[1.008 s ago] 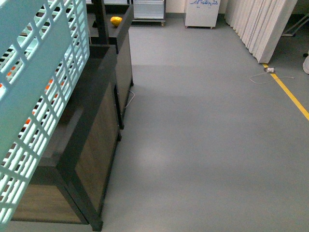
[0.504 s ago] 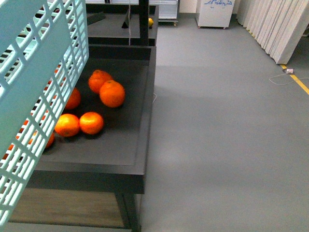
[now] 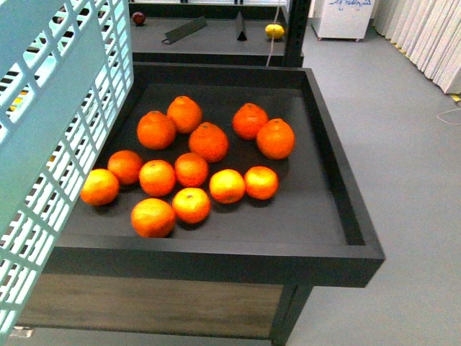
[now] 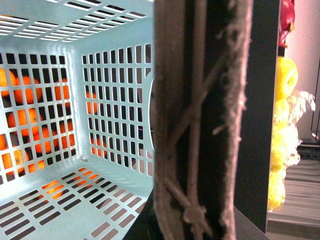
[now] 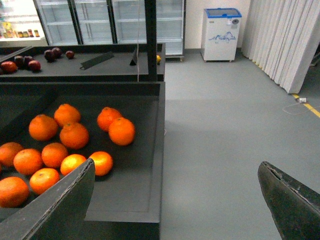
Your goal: Pick lemon and mango into basket
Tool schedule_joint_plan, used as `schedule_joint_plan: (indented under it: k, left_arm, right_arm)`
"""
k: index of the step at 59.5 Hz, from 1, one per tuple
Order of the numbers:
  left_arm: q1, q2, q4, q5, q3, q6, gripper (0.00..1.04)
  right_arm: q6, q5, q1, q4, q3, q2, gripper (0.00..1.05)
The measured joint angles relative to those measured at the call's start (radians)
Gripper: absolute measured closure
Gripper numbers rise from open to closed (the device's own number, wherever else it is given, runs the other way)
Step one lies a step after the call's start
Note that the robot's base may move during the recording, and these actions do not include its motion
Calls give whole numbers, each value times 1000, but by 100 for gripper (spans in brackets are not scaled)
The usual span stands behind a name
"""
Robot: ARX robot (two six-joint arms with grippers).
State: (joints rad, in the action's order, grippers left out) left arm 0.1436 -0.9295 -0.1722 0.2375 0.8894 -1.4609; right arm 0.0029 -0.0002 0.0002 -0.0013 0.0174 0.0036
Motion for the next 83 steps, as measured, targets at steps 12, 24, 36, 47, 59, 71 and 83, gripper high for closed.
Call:
schedule_joint_plan:
  k: [12,24,36,47,59,71,83]
  left_arm:
    - [0,0,0,0,0,0,100]
    - [0,0,1,1,0,2,100]
    - [0,0,0,2,0,2,100]
    - [0,0,0,0,0,2,100]
    - [0,0,0,0,0,1,100]
    - [0,-1,1,1,0,2,100]
    - [0,-1,1,0,0,1,100]
  right_arm:
    - [0,0,0,0,0,-1,9]
    - [0,2,0,0,0,-1,9]
    - [0,0,0,0,0,0,9]
    - [0,2,0,0,0,-1,9]
    - [0,1,0,0,0,-1,9]
    - [0,2,0,0,0,0,9]
    - [0,2,0,1,0,0,9]
